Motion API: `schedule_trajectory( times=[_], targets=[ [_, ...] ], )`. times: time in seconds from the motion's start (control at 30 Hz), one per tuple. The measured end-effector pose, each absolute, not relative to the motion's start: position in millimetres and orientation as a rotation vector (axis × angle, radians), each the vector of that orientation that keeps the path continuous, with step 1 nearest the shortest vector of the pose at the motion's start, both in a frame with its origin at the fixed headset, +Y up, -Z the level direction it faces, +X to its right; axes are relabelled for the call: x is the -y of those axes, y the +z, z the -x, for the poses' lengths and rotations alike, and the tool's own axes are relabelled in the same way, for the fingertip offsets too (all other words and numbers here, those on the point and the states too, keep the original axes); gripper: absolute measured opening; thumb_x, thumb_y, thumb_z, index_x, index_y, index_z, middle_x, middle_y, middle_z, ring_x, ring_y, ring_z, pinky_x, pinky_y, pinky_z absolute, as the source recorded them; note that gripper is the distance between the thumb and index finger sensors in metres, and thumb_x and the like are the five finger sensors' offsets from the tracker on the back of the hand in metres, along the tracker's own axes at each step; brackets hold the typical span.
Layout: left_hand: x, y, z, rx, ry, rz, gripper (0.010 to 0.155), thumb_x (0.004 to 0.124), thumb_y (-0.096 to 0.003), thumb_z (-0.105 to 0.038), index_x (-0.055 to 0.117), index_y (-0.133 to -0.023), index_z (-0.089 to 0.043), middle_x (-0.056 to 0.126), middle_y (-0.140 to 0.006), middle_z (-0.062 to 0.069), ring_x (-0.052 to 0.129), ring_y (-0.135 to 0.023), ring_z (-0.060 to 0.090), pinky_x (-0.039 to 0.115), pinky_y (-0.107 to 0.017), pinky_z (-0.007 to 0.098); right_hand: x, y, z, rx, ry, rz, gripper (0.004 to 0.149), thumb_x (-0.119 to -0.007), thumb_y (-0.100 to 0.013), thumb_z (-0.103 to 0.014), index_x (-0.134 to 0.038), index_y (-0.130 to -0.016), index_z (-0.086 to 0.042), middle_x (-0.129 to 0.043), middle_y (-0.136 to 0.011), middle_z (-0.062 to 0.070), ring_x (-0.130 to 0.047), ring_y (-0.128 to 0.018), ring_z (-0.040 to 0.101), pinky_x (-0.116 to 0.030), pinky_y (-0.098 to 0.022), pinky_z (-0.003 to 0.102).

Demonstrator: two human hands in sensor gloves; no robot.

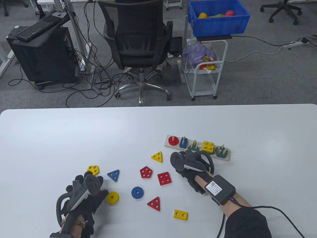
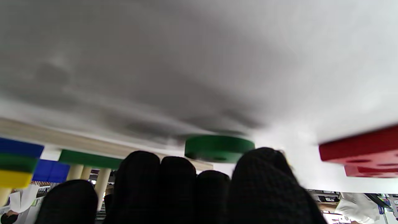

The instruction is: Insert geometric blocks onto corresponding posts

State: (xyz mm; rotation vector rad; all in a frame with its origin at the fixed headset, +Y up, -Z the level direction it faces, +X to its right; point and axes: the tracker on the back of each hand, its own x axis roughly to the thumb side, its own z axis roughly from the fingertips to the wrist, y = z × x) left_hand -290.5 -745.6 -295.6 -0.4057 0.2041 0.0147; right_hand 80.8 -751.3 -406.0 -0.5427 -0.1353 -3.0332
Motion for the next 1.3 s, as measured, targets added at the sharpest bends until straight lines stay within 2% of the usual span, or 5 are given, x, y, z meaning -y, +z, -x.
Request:
schedule_trajectory(
  times=[0.13, 0.43, 0.63, 0.97, 1.3],
  targets=[
    [746.0, -295.9, 290.4, -0.202, 0.018, 0.401, 0.074, 0.052, -0.0357, -0.073, 0.037, -0.106, -0.055, 0.011, -0.120, -0.016, 0.016, -0.116, 0.023, 0.024, -0.083, 0.058, 754.7, -410.4, -74.7, 0.163, -3.033, 0.514, 0.060, -0.084, -0.039, -0.043, -0.070, -0.093, -0.019, -0.080, -0.094, 0.013, -0.086, -0.079, 0.038, -0.068, -0.058, 0.065],
    [745.9, -295.8, 290.2, -0.200, 0.020, 0.399, 0.074, 0.053, -0.0357, -0.073, 0.037, -0.106, -0.055, 0.011, -0.120, -0.016, 0.016, -0.116, 0.023, 0.024, -0.083, 0.058, 756.0, -407.7, -66.7, 0.030, -2.967, 0.550, 0.059, -0.087, -0.037, -0.040, -0.074, -0.090, -0.017, -0.087, -0.086, 0.013, -0.093, -0.071, 0.036, -0.071, -0.057, 0.063],
    [745.7, -296.0, 290.8, -0.202, 0.025, 0.396, 0.074, 0.053, -0.0357, -0.073, 0.037, -0.106, -0.055, 0.011, -0.120, -0.016, 0.015, -0.116, 0.023, 0.023, -0.083, 0.058, 738.2, -412.0, -69.2, -0.061, -3.049, 0.582, 0.061, -0.087, -0.037, -0.039, -0.072, -0.092, -0.016, -0.085, -0.089, 0.015, -0.091, -0.073, 0.037, -0.070, -0.057, 0.064],
    [746.4, -295.9, 291.0, -0.205, 0.020, 0.400, 0.074, 0.052, -0.0357, -0.073, 0.037, -0.106, -0.055, 0.011, -0.120, -0.016, 0.016, -0.116, 0.023, 0.024, -0.083, 0.058, 698.7, -456.9, -63.3, -0.157, -3.117, 0.440, 0.062, -0.087, -0.038, -0.037, -0.070, -0.093, -0.017, -0.081, -0.093, 0.015, -0.087, -0.078, 0.039, -0.066, -0.061, 0.066],
    [746.2, -295.9, 291.8, -0.210, 0.020, 0.405, 0.074, 0.053, -0.0357, -0.073, 0.037, -0.106, -0.055, 0.011, -0.120, -0.016, 0.016, -0.116, 0.023, 0.024, -0.083, 0.058, 705.3, -492.6, -64.1, -0.118, -3.205, 0.194, 0.062, -0.088, -0.038, -0.035, -0.070, -0.094, -0.018, -0.080, -0.095, 0.014, -0.085, -0.080, 0.040, -0.064, -0.062, 0.067]
  ],
)
